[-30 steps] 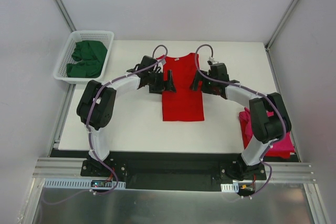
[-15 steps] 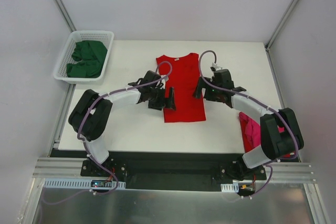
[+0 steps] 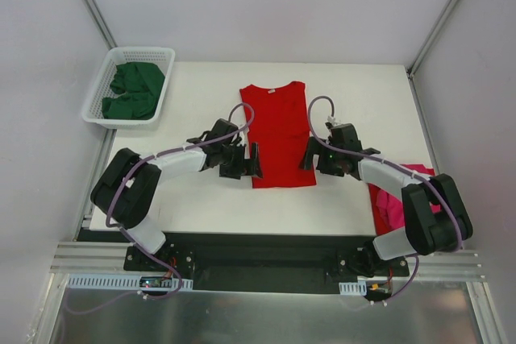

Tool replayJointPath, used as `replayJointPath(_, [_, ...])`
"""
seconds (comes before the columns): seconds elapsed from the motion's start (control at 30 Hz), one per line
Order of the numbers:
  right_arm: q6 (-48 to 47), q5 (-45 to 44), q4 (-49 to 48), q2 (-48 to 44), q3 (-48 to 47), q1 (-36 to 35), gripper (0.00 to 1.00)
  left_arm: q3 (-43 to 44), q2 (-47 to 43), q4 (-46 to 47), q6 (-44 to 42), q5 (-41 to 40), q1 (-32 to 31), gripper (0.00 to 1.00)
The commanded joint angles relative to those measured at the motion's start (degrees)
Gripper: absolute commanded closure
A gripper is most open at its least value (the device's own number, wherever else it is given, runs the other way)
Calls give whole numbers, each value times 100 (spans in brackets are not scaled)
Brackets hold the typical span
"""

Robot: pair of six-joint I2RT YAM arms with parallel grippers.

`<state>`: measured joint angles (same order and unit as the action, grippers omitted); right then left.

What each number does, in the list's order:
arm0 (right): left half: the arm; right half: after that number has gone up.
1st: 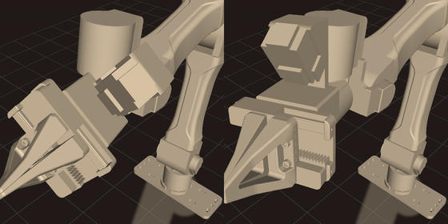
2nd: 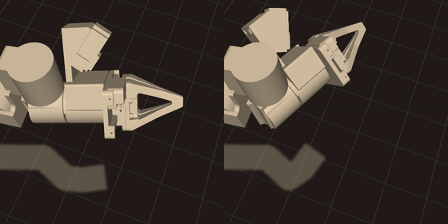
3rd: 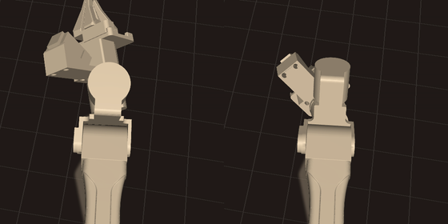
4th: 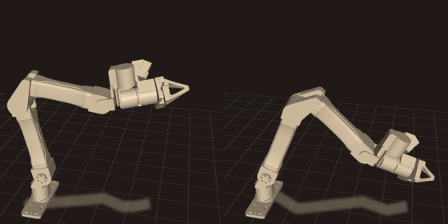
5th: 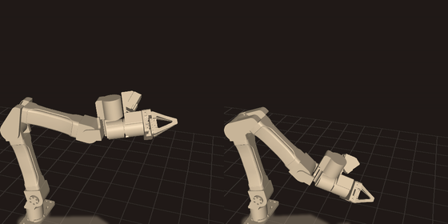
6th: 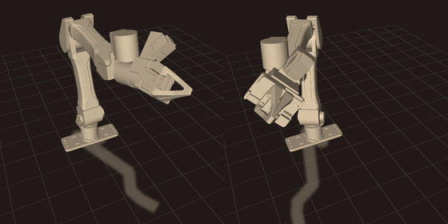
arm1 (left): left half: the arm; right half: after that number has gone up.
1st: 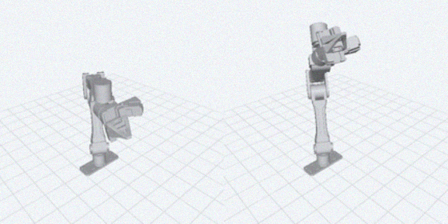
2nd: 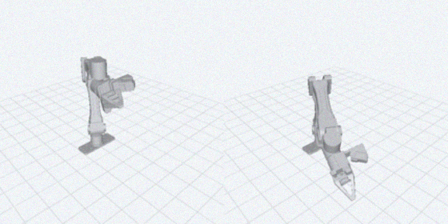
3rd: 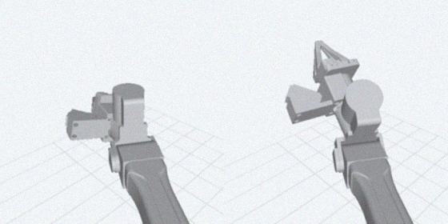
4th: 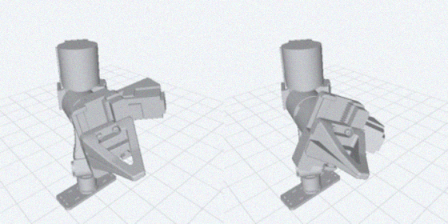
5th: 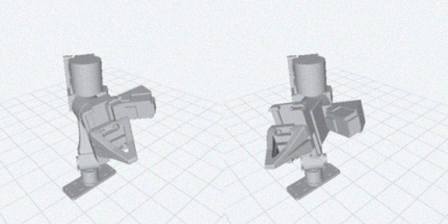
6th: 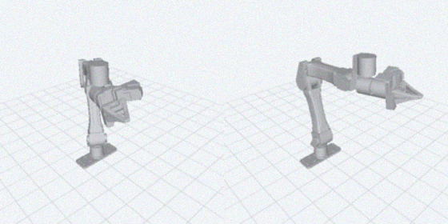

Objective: Fold and stack the t-shirts
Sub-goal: Fold the folded rectangular tshirt in 1/3 of the way, then grab one side of the 2/3 rectangular tshirt with both arms

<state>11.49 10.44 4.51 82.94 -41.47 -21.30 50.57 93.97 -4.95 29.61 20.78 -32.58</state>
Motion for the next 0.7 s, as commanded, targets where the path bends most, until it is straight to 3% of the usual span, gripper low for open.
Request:
replayJointPath(0.0, [292,379,-425,-41,262,-6,4,-415,-327,475,273,110,6,10])
replayJointPath(0.23, [741,1206,-1409,197,737,301,4,-1049,-125,1856,880,752,58,10])
replayJointPath(0.67, [653,1171,-1014,-462,1395,328,4,-1856,-423,2244,1232,683,23,10])
